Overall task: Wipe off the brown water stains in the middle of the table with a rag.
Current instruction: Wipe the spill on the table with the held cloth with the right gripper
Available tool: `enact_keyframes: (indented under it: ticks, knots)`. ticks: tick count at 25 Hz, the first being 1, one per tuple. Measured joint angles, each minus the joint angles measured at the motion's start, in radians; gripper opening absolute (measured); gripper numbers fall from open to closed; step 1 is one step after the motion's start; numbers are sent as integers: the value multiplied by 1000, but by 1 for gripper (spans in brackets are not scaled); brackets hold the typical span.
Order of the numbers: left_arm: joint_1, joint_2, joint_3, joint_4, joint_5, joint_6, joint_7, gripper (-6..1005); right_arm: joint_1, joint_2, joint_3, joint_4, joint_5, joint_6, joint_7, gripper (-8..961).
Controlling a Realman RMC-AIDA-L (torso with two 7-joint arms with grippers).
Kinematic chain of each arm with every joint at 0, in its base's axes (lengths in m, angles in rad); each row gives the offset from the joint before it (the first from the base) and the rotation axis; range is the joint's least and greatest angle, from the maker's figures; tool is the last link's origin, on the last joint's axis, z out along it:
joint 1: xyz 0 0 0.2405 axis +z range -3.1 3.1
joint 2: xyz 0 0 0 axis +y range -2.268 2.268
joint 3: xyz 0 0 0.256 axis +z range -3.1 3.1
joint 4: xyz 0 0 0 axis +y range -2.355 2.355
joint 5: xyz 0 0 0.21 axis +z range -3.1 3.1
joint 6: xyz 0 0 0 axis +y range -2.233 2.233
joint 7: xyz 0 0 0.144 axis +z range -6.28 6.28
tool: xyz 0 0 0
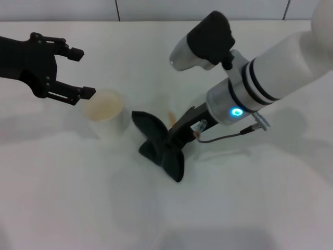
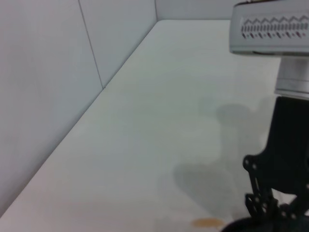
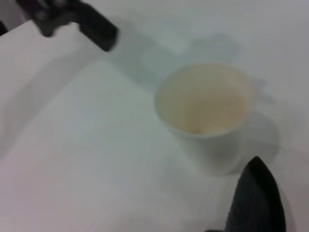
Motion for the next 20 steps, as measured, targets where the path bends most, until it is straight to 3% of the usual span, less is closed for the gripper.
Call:
enact_keyframes:
  ticks: [20]
  knots:
    - [5, -16, 0, 1, 0, -13, 0, 885, 98, -4, -27, 144, 14, 114, -1, 78]
